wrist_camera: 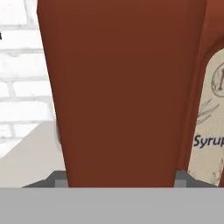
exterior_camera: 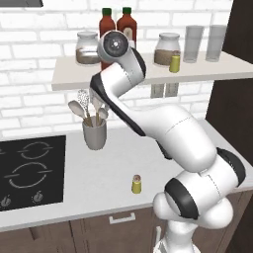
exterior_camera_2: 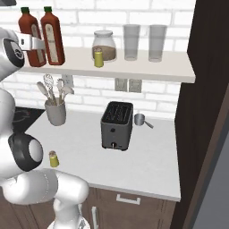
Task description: Put the shaker and condiment bottle from the counter next to their counterparts in the cabinet.
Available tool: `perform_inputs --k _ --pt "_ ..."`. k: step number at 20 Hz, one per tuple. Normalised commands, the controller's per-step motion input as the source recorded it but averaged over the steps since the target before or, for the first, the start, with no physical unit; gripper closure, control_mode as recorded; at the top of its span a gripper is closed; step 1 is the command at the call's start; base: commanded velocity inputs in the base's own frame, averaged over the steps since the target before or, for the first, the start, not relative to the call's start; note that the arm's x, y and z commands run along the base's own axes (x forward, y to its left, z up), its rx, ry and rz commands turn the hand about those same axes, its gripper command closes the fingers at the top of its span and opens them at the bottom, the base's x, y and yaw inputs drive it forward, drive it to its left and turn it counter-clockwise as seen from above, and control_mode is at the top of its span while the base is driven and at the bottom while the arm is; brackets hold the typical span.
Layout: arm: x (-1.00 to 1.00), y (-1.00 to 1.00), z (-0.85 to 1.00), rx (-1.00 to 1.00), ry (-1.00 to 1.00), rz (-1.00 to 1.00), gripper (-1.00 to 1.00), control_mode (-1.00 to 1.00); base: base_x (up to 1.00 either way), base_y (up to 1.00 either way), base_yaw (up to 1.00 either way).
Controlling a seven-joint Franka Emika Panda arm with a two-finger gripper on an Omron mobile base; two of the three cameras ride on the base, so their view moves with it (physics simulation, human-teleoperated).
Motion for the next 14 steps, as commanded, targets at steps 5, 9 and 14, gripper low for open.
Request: perform_inputs --k 5,9,14 --pt "0.28 0.0 -0.39 0.0 0.0 0.0 1.0 -1.0 0.0 0.0 0.0" --pt "0.15 0.0 -0.46 0.0 0.0 0.0 -1.0 -1.0 0.0 0.0 0.0" --pt "0.03 0.0 -0.38 0.0 -0.01 0.0 -1.0 -1.0 0.0 0.0 0.0"
